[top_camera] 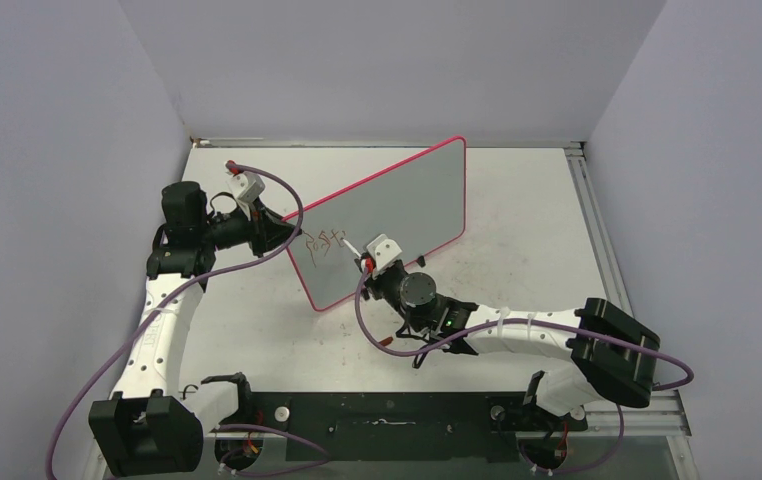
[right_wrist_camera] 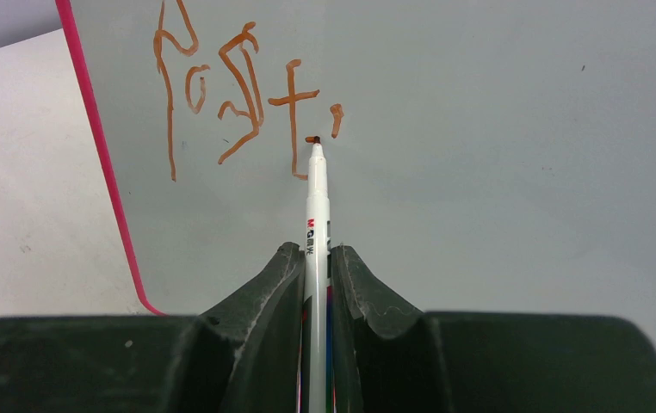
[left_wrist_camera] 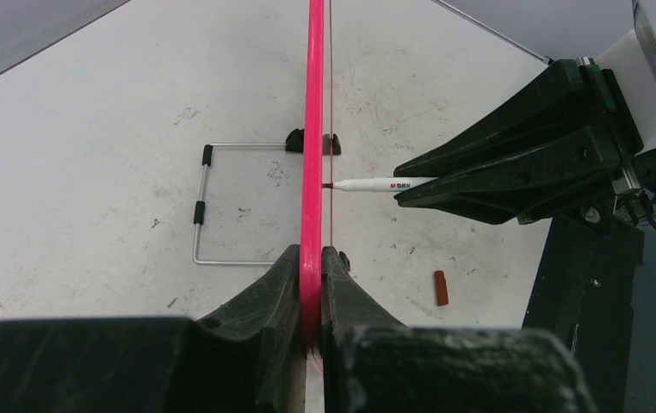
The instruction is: Write a sentence on the whiteboard
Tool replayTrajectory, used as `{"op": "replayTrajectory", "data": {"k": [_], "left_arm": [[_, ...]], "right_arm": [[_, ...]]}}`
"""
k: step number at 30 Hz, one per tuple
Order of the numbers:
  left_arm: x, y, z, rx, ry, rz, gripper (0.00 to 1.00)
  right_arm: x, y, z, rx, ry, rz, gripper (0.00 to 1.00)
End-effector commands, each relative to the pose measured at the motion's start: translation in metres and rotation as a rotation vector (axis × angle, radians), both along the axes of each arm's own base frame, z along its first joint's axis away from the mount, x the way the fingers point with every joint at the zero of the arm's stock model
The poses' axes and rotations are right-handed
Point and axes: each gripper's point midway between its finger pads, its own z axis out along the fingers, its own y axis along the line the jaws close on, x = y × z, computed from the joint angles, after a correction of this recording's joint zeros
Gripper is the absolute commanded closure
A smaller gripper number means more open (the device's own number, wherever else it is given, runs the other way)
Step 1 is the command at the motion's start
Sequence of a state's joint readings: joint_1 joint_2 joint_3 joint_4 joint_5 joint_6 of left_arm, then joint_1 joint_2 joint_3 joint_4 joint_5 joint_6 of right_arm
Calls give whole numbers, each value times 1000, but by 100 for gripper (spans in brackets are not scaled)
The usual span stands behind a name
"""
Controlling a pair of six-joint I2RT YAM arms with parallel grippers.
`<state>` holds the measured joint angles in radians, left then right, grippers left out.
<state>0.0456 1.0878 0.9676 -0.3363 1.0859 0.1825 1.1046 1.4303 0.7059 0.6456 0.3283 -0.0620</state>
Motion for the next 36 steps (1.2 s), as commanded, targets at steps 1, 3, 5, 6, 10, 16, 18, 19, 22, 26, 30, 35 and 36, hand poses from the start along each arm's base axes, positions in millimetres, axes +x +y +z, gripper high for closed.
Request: {"op": "replayTrajectory", "data": {"k": [1,3,5,6,10,16,18,19,22,26,30,35,36], "left_arm": [[-4,-1,-2,18,2,-15,100],[-4,-1,-2,18,2,-16,100],[-3,-1,-3,18,4,-16,100],[-3,-1,-3,18,4,-16,100],[-4,0,-3,19,4,-14,100],[-4,0,-2,19,3,-14,100],[-4,0,-3,19,3,-14,100],[-4,0,-3,19,3,-14,100],[-3,0,-3,19,3,-14,100],[-3,0,-3,19,3,-14,100],[-4,0,-3,18,6,-14,100],[-4,0,-3,19,4,-14,100],[-4,0,-3,19,3,-14,100]], "right_arm": [[19,-14,24,67,-26,-83,95],[18,-13,26,69,-33,-72,95],[14,-11,29,70,-42,-46,95],[11,-10,30,71,-49,-34,95],[9,-10,34,75,-50,-31,95],[7,-9,37,78,-60,-24,95],[5,-9,41,85,-67,-19,95],[4,-9,43,87,-72,-17,95],[3,-8,48,97,-82,-8,95],[4,-5,50,96,-87,-5,95],[6,-1,46,82,-85,-3,95],[8,3,42,68,-79,1,95],[8,3,41,66,-78,0,95]]}}
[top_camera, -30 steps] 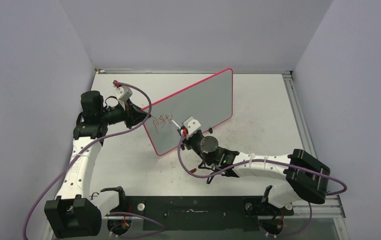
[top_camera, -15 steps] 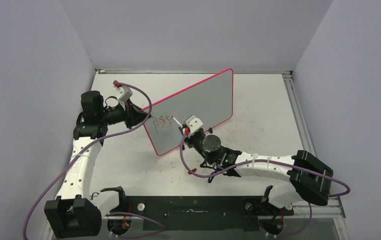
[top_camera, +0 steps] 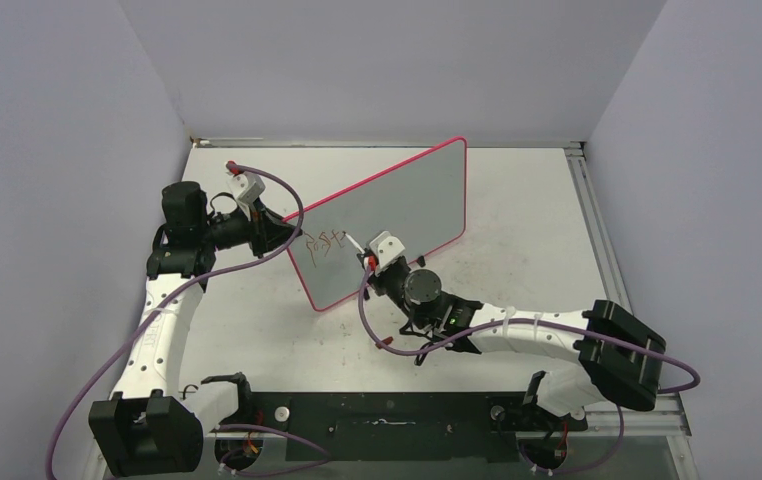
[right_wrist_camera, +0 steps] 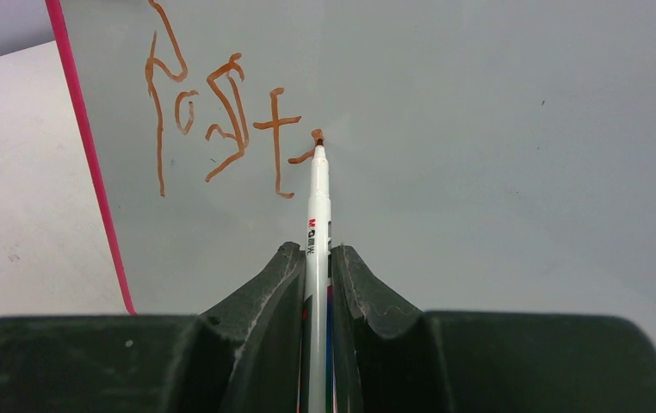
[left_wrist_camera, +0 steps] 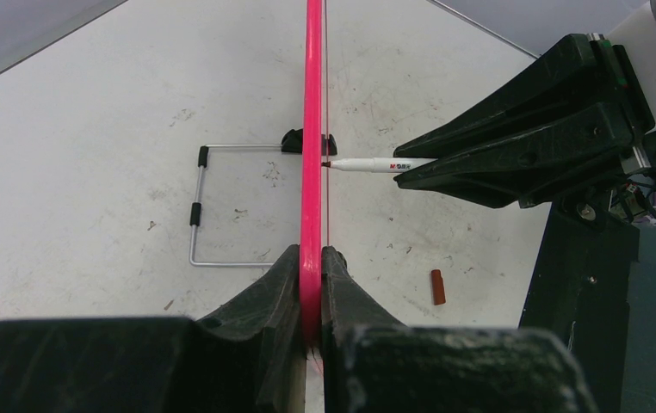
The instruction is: Write a sentence on the whiteboard
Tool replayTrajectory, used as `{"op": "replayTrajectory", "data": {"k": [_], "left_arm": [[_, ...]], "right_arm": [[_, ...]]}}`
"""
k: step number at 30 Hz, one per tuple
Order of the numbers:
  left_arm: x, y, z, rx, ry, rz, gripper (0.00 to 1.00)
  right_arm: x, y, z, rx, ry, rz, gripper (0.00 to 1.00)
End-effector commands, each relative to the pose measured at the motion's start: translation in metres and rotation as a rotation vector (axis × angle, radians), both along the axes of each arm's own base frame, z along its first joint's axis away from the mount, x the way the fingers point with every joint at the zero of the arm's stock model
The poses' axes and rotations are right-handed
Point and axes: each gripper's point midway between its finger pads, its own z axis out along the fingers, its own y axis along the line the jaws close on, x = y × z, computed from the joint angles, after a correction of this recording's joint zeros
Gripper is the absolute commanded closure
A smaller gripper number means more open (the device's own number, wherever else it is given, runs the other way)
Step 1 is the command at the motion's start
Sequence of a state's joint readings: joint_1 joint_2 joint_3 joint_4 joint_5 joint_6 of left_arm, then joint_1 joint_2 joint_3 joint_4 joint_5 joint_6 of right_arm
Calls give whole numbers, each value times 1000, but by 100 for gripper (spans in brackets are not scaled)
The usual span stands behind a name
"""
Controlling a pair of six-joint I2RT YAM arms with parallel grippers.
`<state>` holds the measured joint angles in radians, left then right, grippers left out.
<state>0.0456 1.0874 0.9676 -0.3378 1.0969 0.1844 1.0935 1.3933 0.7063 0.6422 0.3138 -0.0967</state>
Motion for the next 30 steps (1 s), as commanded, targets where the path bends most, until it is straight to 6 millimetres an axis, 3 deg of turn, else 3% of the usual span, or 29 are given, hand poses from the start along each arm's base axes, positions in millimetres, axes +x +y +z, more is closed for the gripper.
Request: {"op": "replayTrajectory", "data": {"k": [1,19,30], "left_arm": [[-2,1,-3,23,2,-4,100],[-2,0,-3,22,3,-6,100],[-2,0,-3,22,4,-5,100]], "right_arm": [[7,9,24,57,-38,-6,95],[2,-9,-28,-12,78,-54,95],[3,-9,-26,2,80,-64,95]]}}
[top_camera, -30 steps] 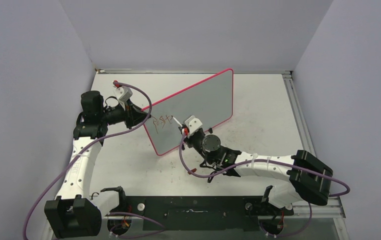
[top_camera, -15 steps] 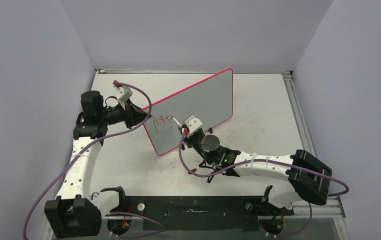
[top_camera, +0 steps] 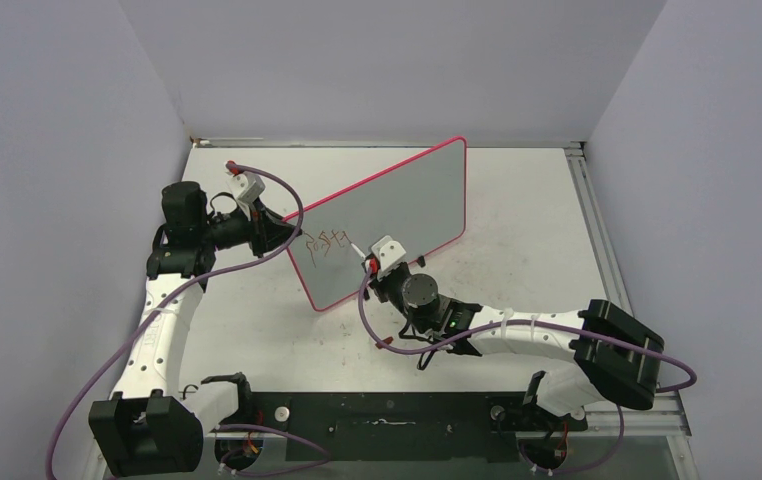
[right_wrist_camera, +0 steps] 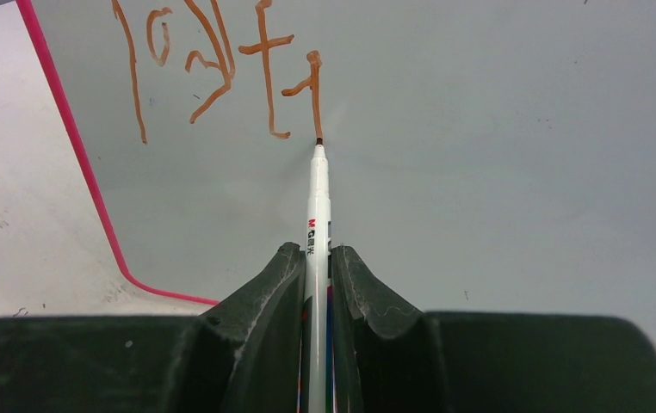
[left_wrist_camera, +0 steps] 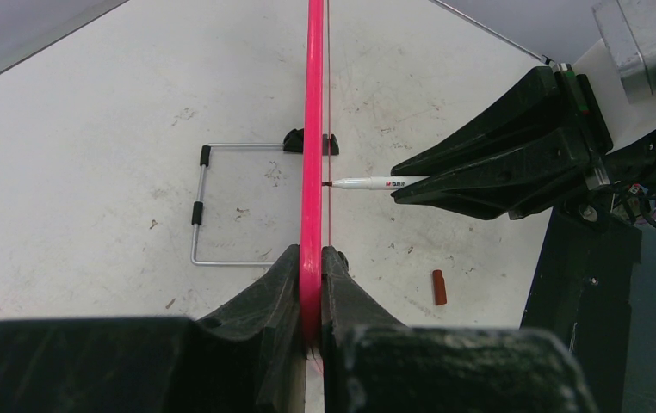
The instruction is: Write a sentence on the whiteboard
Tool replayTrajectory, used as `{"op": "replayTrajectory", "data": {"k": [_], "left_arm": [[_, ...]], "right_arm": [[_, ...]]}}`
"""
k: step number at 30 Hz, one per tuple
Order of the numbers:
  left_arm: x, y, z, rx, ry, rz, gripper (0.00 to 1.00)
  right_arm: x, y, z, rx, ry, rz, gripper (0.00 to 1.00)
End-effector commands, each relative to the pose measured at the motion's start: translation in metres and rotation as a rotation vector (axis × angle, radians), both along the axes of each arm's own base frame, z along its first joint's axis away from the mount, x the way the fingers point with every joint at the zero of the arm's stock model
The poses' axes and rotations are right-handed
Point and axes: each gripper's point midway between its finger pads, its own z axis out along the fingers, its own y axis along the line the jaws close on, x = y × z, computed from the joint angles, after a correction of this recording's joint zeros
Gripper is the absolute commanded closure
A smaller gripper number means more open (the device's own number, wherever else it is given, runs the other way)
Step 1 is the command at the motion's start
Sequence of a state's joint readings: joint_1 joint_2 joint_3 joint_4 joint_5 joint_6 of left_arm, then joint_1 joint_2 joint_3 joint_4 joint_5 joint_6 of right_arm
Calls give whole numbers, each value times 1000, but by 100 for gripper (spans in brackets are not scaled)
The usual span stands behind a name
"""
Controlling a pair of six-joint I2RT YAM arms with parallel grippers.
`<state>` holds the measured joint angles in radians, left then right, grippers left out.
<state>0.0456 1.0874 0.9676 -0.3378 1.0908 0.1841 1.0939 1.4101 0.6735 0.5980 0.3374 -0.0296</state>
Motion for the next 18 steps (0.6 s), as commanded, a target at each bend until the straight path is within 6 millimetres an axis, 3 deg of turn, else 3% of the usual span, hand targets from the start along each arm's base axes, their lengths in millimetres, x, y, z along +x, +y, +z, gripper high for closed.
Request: {"op": "replayTrajectory", "data": {"k": [1,9,18], "left_arm": [[-2,0,-3,19,4,-12,100],[-3,0,-3,19,5,-11,100],[-3,0,-3,20,7,-11,100]], "right_arm": [[6,-1,8,40,-8,-39,95],[15,4,44,77,-79,-44,95],[21,6,61,102,-114,-55,95]]}}
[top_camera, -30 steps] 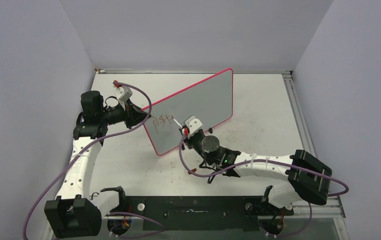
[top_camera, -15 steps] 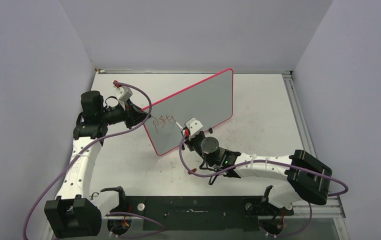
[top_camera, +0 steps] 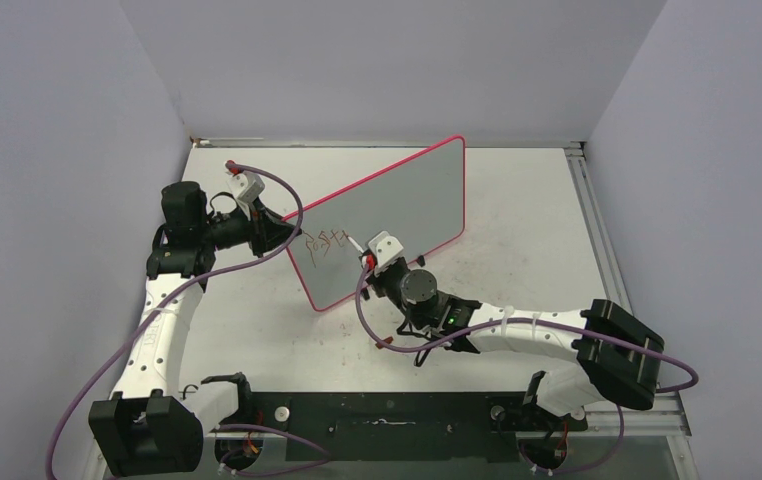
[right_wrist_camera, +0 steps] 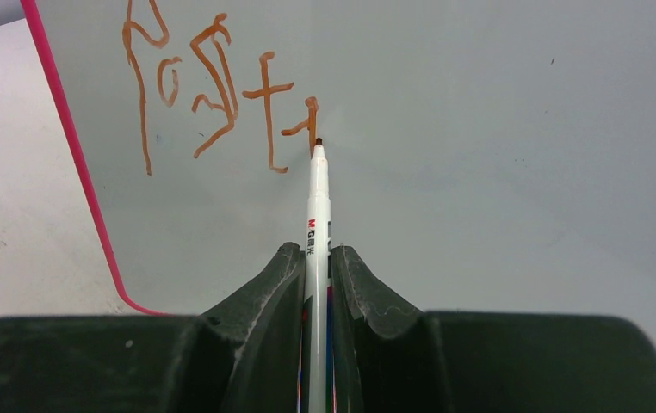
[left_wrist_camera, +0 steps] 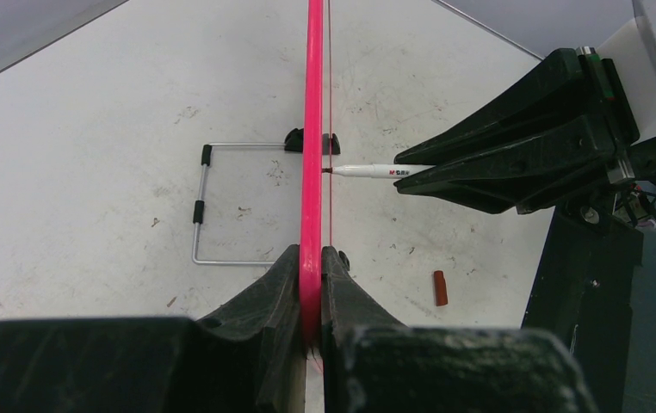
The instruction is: Write a sentence on the whiteboard
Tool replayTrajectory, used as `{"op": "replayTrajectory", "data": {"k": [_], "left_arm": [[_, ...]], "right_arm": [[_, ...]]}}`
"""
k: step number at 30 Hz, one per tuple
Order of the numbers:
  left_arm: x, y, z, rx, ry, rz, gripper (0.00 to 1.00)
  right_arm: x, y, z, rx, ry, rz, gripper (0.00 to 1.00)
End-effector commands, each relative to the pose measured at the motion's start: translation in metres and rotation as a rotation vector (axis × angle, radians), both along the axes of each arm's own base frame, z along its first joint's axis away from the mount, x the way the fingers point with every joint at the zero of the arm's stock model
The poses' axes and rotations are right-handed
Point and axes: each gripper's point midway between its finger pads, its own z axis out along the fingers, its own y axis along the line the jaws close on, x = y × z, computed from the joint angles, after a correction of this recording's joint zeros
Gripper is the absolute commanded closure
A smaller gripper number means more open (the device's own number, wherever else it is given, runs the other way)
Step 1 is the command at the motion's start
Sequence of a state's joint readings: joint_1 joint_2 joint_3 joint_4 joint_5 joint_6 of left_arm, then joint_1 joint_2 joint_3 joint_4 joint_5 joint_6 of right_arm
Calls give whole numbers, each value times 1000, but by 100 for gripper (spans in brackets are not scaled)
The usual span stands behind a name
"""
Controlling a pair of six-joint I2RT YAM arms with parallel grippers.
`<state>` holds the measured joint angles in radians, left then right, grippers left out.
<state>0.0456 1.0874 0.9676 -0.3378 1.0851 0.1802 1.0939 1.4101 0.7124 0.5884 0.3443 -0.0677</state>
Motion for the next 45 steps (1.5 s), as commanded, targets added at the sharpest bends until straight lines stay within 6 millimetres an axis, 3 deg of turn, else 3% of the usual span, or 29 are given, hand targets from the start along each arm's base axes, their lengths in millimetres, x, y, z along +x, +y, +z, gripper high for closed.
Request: {"op": "replayTrajectory", "data": {"k": [1,45], "left_arm": [[-4,-1,-3,19,3,-17,100],[-4,-1,-2,18,0,-18,100]], "right_arm": [[17,3,46,107,-78,-50,95],[20,0,59,147,-91,-75,95]]}}
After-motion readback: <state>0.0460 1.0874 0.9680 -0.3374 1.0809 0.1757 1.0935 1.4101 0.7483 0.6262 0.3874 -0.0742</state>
